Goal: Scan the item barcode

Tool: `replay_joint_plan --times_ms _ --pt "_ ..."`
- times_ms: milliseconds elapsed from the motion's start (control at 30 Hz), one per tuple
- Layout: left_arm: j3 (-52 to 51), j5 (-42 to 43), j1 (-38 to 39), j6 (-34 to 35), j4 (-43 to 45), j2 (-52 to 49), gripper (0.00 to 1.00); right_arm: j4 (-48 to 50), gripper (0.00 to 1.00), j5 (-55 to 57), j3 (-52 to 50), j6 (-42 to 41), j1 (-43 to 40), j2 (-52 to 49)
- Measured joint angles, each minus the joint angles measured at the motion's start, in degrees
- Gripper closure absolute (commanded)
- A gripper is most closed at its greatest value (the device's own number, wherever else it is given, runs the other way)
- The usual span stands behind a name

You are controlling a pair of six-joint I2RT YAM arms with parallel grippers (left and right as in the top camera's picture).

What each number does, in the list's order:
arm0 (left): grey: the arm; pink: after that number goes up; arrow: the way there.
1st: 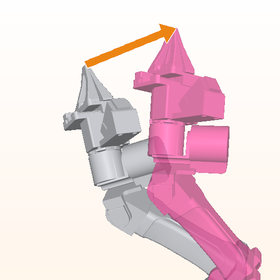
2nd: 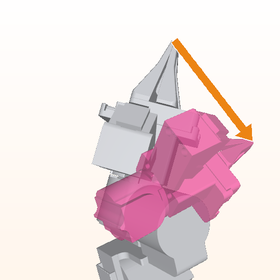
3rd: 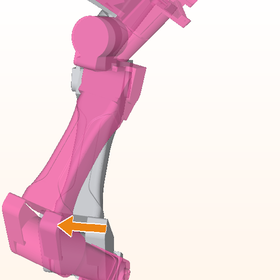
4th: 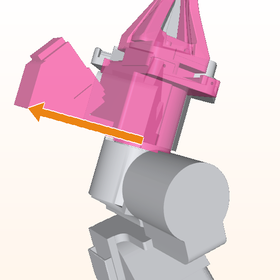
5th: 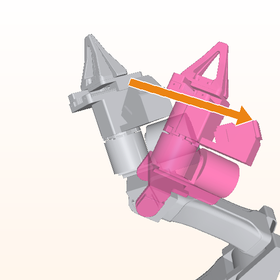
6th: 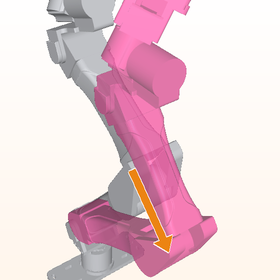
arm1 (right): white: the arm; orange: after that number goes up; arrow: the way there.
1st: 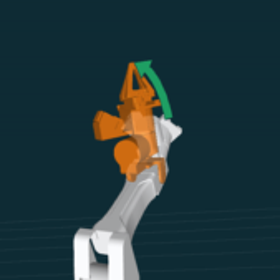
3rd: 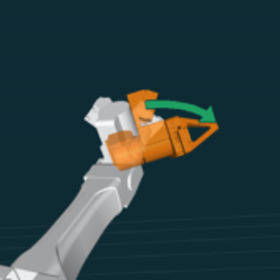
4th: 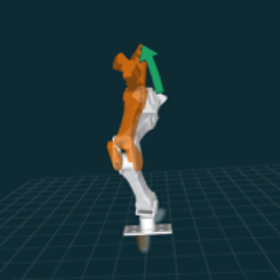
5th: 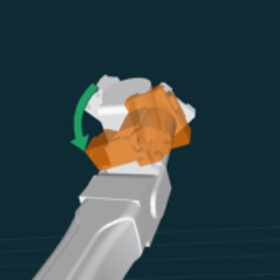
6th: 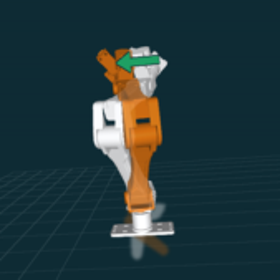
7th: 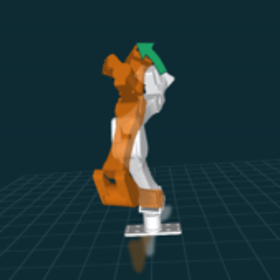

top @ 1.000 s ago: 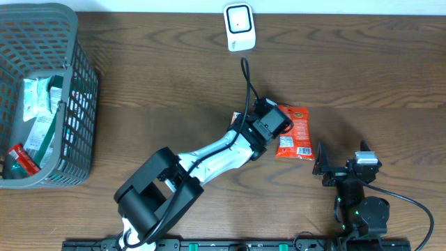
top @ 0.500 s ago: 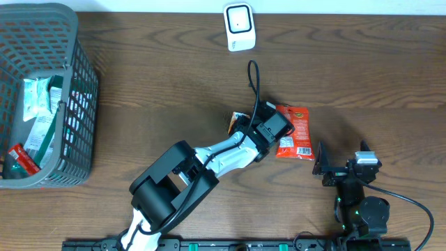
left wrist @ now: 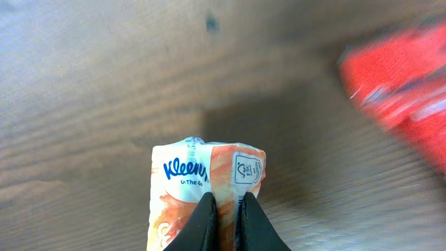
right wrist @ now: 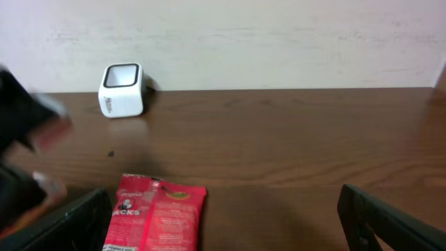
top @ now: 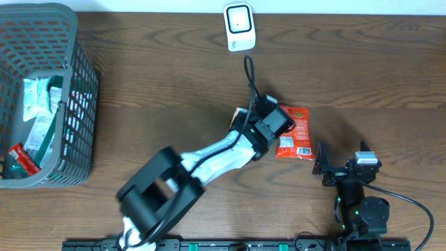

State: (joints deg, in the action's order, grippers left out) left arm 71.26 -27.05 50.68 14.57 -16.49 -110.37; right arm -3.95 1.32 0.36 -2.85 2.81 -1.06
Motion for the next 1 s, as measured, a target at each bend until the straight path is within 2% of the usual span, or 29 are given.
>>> replay_joint_plan --times_ms 100,233,433,600,833,1000 --pt "0.0 2.73 -0.02 2.58 0.0 5.35 0.93 0.0 0.01 0.0 0.0 0.0 0.0 0.0" --pt "0.02 11.06 -0.81 9.44 0.02 9.22 0.93 0.02 0.01 0.0 0.0 0.0 0.0 0.0" --pt "0.02 27.91 -4.68 19.61 1.09 7.65 0.93 0.02 0.01 0.0 0.0 0.0 0.0 0.0" --pt "0.02 36.15 -7.28 24.41 2.08 5.75 0.93 0.02 0.01 0.02 0.0 0.0 0.0 0.0" --pt "-1.81 43.58 -9.73 26.43 9.9 2.95 0.93 0.02 0.01 0.0 0.0 0.0 0.0 0.0" --pt "-2.47 46.01 -11.56 27.02 10.97 1.38 0.93 0.0 0.01 0.0 0.0 0.0 0.0 0.0"
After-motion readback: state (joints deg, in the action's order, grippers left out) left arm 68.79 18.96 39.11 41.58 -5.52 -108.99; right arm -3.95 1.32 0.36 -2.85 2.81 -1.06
